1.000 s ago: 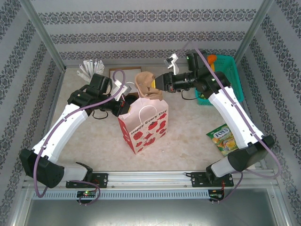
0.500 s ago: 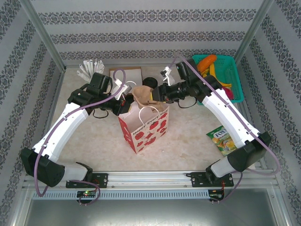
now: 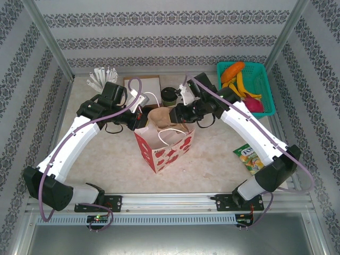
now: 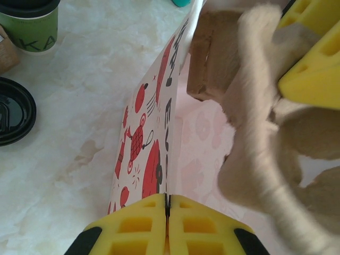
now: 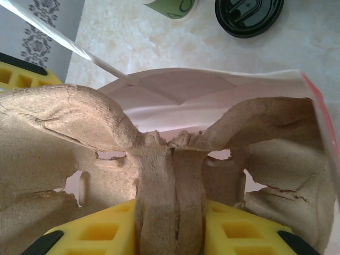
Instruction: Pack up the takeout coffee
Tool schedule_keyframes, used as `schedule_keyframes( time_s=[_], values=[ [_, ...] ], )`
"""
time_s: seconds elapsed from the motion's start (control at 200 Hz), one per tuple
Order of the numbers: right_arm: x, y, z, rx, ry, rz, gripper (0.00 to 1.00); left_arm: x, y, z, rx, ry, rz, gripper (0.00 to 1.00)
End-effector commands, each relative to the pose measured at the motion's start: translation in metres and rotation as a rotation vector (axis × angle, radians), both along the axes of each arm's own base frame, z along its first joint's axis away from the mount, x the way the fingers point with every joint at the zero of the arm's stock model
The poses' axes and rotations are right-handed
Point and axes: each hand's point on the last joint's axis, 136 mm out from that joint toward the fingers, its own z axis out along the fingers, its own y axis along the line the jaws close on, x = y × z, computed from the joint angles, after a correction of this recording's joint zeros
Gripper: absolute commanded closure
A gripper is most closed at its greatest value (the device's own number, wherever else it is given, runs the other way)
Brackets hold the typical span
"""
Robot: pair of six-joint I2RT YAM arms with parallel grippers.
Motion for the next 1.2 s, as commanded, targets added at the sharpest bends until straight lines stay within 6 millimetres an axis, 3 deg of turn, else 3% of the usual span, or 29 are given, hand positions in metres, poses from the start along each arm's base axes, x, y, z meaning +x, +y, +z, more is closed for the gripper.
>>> schedule_keyframes(
  time_s=[0.0,0.075,0.375,0.48,0.55,0.655,0.764,0.944,1.194],
  values=[
    [0.008,0.0,-0.013,-0.053,-0.025,-0.033,0.69,0.007,-0.004,0.014,-0.037,-0.037,-0.004,1.0],
    [0.01,-0.004,-0.017,-0.077,-0.037,-0.051,0.69,0.006,-0.003,0.016,-0.031,-0.04,-0.008,0.88],
    [0.015,-0.009,-0.016,-0.089,-0.068,-0.094,0.69,-0.044,0.015,0.051,-0.06,-0.228,-0.061,0.44],
    [0.017,-0.009,-0.018,-0.105,-0.08,-0.102,0.69,-0.058,0.015,0.061,-0.103,-0.252,-0.078,0.26],
    [0.017,-0.009,-0.019,-0.115,-0.088,-0.103,0.68,-0.067,0.009,0.073,-0.172,-0.252,-0.099,0.19],
    [0.019,-0.01,-0.018,-0.124,-0.104,-0.116,0.68,-0.075,-0.003,0.084,-0.225,-0.252,-0.11,0.15],
    [0.02,-0.01,-0.021,-0.134,-0.112,-0.123,0.68,-0.076,-0.02,0.078,-0.205,-0.236,-0.109,0.14],
    [0.021,-0.008,-0.021,-0.155,-0.129,-0.117,0.68,-0.059,-0.044,0.065,-0.084,-0.274,-0.067,0.12],
    [0.021,-0.008,-0.02,-0.16,-0.139,-0.118,0.68,-0.047,-0.072,0.081,-0.124,-0.373,-0.131,0.17]
  ],
)
